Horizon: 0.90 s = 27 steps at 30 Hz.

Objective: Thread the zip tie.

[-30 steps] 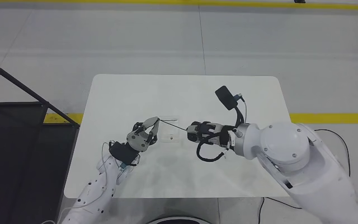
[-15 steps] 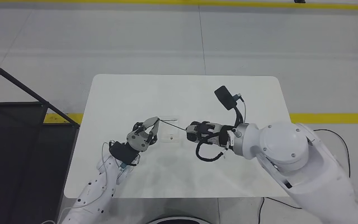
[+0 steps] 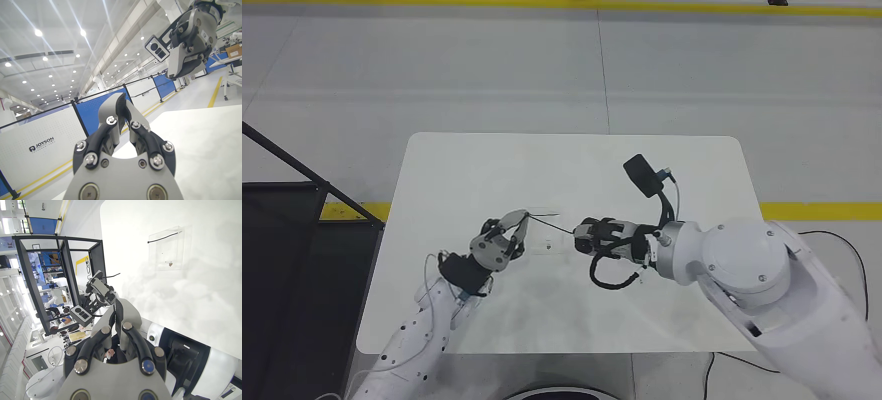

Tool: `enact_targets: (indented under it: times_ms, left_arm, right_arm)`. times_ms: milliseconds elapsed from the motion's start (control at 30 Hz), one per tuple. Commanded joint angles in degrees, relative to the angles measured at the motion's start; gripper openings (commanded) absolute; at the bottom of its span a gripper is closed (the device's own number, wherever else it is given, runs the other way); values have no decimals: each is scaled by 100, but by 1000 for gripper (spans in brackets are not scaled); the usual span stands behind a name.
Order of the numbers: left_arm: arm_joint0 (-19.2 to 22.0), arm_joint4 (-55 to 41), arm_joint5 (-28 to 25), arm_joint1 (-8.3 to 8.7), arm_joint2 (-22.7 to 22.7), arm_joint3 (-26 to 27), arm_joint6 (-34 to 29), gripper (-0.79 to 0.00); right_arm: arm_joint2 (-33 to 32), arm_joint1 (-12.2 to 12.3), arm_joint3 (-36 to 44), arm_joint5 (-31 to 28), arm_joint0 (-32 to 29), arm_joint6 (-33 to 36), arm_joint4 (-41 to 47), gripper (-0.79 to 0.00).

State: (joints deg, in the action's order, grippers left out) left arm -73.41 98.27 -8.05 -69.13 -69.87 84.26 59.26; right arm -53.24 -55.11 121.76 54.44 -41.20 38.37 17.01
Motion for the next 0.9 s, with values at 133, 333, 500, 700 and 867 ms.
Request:
enact_targets:
  times_ms: [133,333,500,700,867]
  left_arm:
    - [2,15,-18,2,5,-11,18,-785]
    - [1,-228,-81,-9,-20,-6,32,-785]
    - [28,-357,-287,5,-101,-11,7,-785]
    - [47,-341,-373,10,-99,-26,-10,-785]
    - [74,-309,-457,14,-83,-47,15,-785]
  right_arm:
    - [14,-10,-15,-45,-5,-38,34,-785]
    - [-6,-4,-4,-85,-47,-44,42,-785]
    - [-82,42,149,-152,-226,-38,-58,-785]
    - [-170,95,270,-256,-425,0,-169,-785]
    - [-217,112,290,-310,-491,20,-186,-785]
